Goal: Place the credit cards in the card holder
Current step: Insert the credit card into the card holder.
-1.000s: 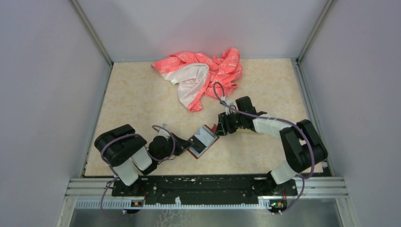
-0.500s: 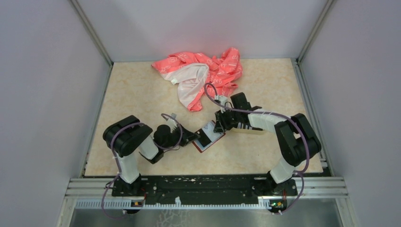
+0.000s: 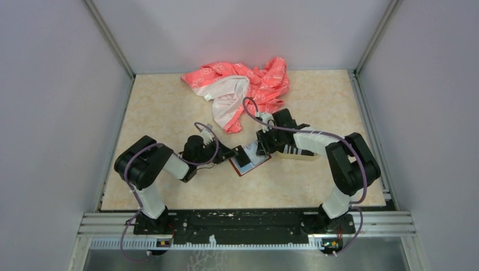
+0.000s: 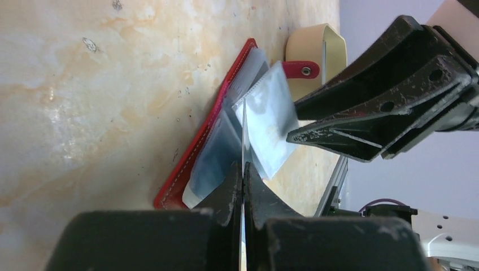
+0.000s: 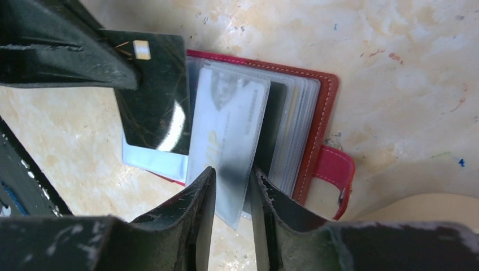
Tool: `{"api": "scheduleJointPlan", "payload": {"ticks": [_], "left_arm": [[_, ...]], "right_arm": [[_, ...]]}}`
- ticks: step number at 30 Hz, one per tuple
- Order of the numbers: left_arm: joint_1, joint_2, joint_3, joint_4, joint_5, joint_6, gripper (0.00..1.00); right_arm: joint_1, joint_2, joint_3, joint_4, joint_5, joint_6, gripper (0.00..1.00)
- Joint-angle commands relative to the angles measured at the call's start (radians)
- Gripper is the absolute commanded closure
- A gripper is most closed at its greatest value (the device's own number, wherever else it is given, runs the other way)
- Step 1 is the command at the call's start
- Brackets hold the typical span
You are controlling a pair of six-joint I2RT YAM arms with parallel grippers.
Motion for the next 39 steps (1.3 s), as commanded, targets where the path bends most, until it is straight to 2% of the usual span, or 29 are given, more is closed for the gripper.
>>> {"api": "scheduleJointPlan", "payload": {"ticks": [1,6,9,11,14,17,19,23,29,34,39], "left_arm": [[0.009,-0.076,-0.044,-0.044,0.026,0.038,1.00],[0.010,-0.171,-0.096,-0.063,0.026,0.038,1.00],[0.010,-0.229,-0.112,-0.098,0.020,0.046,1.00],[0.009,-0.266,-0.124,-0.115,0.014,0.050,1.00],[0.010,-0.305,-0.132,-0.130,0.013,0.052,1.00],[0.009,-0.318,-0.137,-0.136,0.013,0.051,1.00],[0.009,-0.319,-0.141,-0.132,0.014,0.049,1.00],[0.009,-0.302,-0.147,-0.112,0.012,0.035,1.00],[0.009,-0.215,-0.123,-0.019,0.031,-0.016,1.00],[0.008,-0.123,-0.100,0.074,0.038,-0.071,1.00],[0.004,-0.044,-0.113,0.236,0.035,-0.158,1.00]], "right_arm": [[-0.038,0.039,0.058,-0.124,0.063,-0.049,0.67],[-0.049,-0.059,0.079,-0.155,0.029,-0.159,0.52],[-0.047,-0.149,0.063,-0.129,-0.033,-0.258,0.50],[-0.038,-0.193,0.046,-0.101,-0.117,-0.317,0.52],[0.012,-0.202,0.037,-0.086,-0.163,-0.369,0.58],[0.034,-0.122,0.079,-0.104,-0.157,-0.353,0.81],[0.034,-0.018,0.133,-0.145,-0.118,-0.334,0.86],[0.034,0.083,0.181,-0.178,0.002,-0.312,0.87],[0.034,0.105,0.164,-0.189,0.118,-0.304,0.87],[0.034,0.116,0.172,-0.214,0.113,-0.307,0.85],[0.034,0.116,0.174,-0.224,0.077,-0.309,0.83]]}}
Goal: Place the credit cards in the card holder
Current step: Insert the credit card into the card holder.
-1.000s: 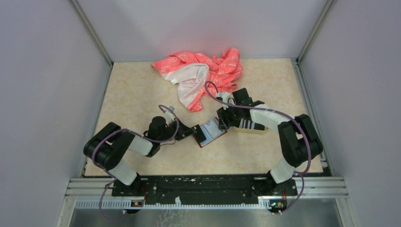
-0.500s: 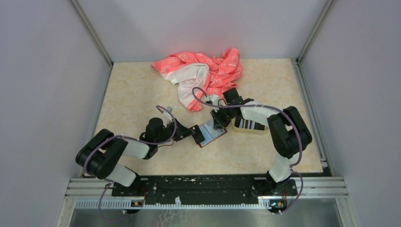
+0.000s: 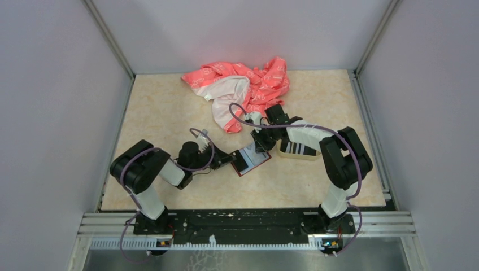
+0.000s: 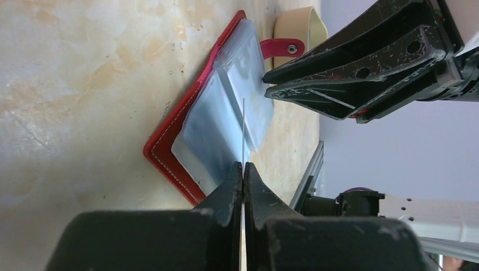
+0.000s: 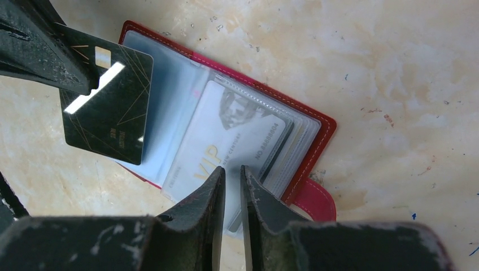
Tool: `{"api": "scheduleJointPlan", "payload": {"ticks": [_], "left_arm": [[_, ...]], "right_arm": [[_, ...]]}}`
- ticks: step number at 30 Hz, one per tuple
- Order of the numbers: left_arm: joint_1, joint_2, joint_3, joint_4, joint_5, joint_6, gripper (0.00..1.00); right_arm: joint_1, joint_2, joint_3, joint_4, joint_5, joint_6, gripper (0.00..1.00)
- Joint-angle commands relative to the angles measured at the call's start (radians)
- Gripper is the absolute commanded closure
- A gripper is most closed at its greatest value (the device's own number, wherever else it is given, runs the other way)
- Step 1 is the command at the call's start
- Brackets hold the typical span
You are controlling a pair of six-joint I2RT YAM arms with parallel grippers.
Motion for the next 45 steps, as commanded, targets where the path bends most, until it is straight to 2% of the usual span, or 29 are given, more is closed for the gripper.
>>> {"api": "scheduleJointPlan", "payload": {"ticks": [1,5,15,37,45], "left_arm": [[-0.002,0.063,0.001,0.220,0.014,-0.094,1.00],[-0.002,0.103,-0.019,0.301,-0.003,-0.144,1.00],[-0.012,0.186,0.001,0.363,-0.050,-0.170,1.00],[-0.019,0.280,0.035,0.442,-0.048,-0.209,1.00],[-0.021,0.270,0.027,0.456,-0.053,-0.216,1.00]], "right_arm": [[-0.002,0.028,0.014,-0.064,0.060,-0.017,0.83],[-0.002,0.028,0.016,-0.066,0.051,-0.014,0.83],[-0.002,0.028,0.018,-0.070,0.041,-0.012,0.82],[-0.002,0.039,0.022,-0.078,0.038,-0.012,0.82],[-0.002,0.041,0.022,-0.081,0.038,-0.012,0.82]]}}
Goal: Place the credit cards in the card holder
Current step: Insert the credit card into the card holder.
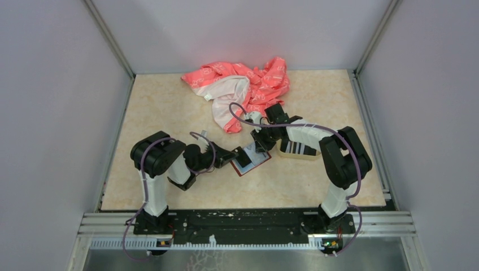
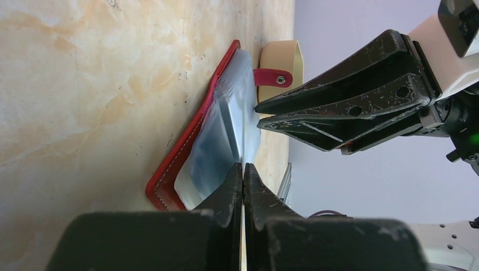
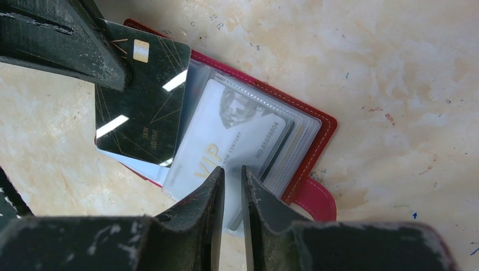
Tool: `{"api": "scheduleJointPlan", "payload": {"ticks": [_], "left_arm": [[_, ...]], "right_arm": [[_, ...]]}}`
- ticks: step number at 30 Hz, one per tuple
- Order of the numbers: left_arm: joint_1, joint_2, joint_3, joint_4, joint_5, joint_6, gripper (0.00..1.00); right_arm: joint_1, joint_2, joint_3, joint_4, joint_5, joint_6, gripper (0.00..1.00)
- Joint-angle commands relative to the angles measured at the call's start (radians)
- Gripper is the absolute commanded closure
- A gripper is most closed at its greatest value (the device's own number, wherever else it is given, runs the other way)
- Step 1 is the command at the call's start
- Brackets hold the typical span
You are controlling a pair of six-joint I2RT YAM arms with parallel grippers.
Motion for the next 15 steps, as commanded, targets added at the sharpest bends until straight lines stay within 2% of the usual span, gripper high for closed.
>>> {"api": "scheduleJointPlan", "payload": {"ticks": [1,8,15], "left_arm": [[-0.006,-0.005,-0.005,0.097,-0.012,-0.009,1.00],[-0.007,-0.031,-0.044,0.090,-0.020,0.000,1.00],[-0.006,-0.008,-0.020,0.110,-0.003,-0.018,1.00]], "right_arm": [[-0.002,0.035,0.011,-0.062,0.043,-0.012,0.82],[-0.002,0.036,0.012,-0.064,0.042,-0.013,0.82],[-0.002,0.037,0.012,-0.064,0.043,-0.013,0.82]]}}
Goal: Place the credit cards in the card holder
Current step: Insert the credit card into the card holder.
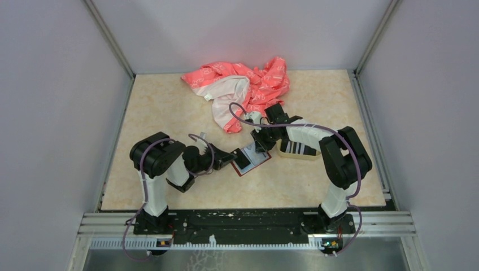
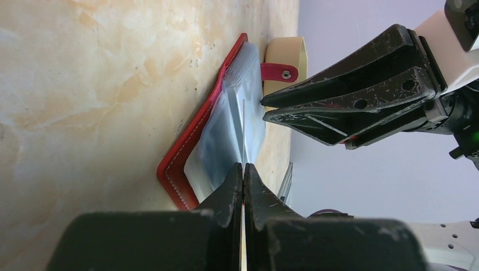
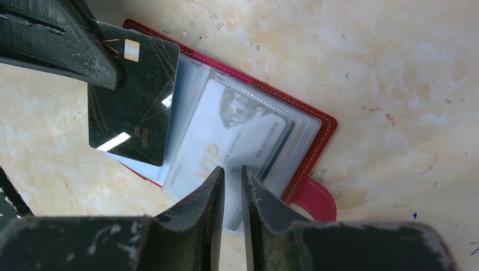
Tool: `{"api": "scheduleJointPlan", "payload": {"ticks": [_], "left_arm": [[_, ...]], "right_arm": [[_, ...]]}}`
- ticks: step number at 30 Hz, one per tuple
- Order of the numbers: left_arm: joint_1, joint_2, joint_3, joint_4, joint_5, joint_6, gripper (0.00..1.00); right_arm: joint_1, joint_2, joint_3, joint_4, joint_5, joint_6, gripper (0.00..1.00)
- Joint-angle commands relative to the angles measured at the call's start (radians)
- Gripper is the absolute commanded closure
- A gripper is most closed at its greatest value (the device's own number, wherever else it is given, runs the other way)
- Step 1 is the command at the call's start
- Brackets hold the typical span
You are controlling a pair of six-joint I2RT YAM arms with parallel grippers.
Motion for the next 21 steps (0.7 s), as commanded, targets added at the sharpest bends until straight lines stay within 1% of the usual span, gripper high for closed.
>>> {"api": "scheduleJointPlan", "payload": {"ticks": [1,9,15,21], "left_arm": [[-0.007,0.001,0.019,0.099,0.005,-0.019,1.00],[-0.011,-0.005,0.034,0.081,0.005,-0.015,1.00],[-0.013,0.019,0.054,0.072,-0.004,-0.015,1.00],[-0.014,0.017,0.044,0.060,-0.016,-0.003,1.00]], "right_arm": [[-0.002,0.036,0.011,-0.064,0.044,-0.013,0.82],[-0.002,0.041,0.013,-0.065,0.043,-0.013,0.82],[-0.002,0.039,0.014,-0.069,0.043,-0.013,0.82],[-0.002,0.036,0.015,-0.069,0.041,-0.013,0.82]]}}
